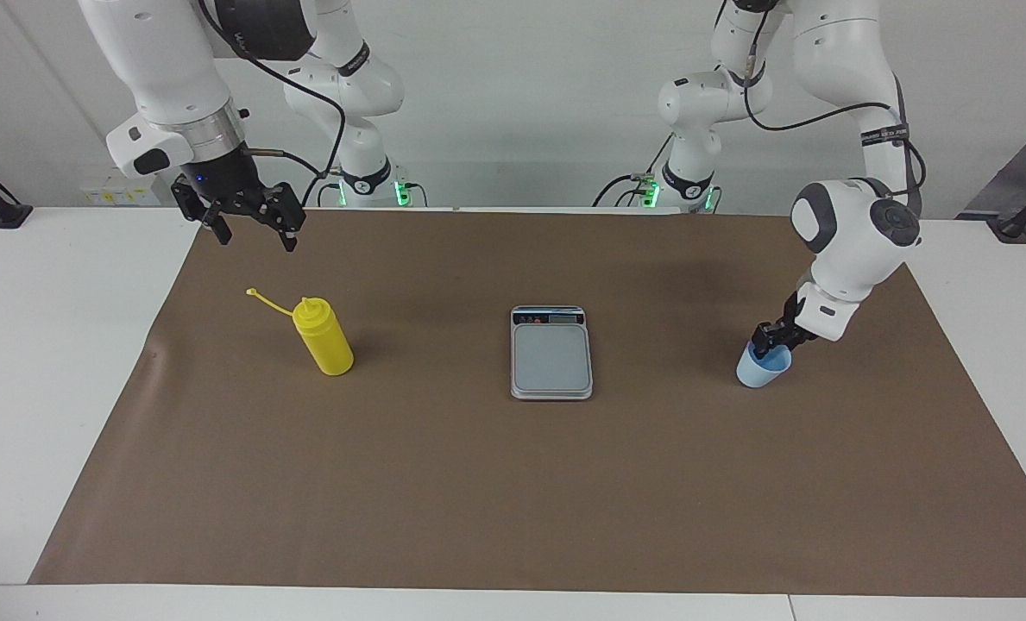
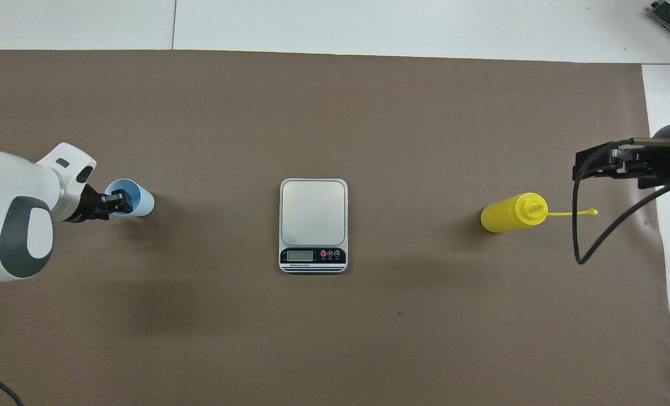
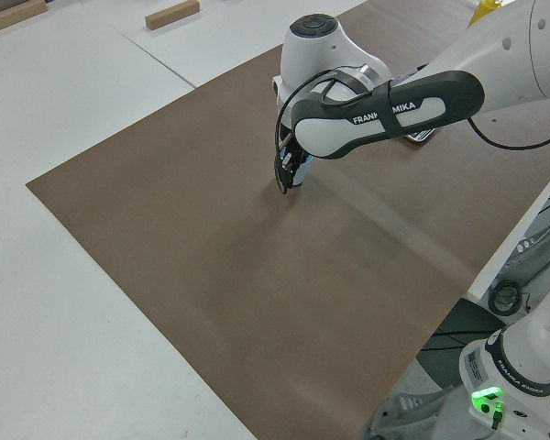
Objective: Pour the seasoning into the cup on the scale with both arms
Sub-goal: 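Grasp the light-blue cup with the left gripper, then carry the cup with the left gripper onto the scale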
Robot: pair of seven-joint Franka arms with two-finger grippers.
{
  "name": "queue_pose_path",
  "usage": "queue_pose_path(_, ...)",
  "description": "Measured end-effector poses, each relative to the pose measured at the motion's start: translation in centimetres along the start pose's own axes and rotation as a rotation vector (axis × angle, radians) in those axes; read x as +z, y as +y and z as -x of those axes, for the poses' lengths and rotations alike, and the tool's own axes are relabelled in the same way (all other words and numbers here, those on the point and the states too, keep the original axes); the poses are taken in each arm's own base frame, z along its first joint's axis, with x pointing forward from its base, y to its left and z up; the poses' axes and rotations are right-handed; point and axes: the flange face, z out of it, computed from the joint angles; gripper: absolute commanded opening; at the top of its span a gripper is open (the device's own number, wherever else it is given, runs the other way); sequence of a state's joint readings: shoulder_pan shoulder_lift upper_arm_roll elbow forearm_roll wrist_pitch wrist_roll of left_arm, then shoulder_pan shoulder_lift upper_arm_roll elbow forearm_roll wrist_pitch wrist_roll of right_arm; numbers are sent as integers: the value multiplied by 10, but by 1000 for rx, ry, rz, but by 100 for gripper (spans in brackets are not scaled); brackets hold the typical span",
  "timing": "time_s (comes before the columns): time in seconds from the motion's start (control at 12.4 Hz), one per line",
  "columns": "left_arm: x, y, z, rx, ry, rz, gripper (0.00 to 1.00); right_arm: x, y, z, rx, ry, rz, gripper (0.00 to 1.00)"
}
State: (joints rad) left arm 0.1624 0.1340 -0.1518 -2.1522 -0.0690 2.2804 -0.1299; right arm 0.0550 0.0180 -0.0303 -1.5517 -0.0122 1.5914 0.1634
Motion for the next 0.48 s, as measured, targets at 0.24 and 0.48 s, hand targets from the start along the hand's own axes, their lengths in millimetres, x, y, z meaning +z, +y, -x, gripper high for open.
queue_pose_path(0.24, -3, 7, -1, 16, 1, 0, 0, 0, 0, 0, 0, 0, 0, 100)
queue_pose_path(0.48, -37, 15, -15, 49, -7, -7, 0, 0, 0, 0, 0, 0, 0, 100)
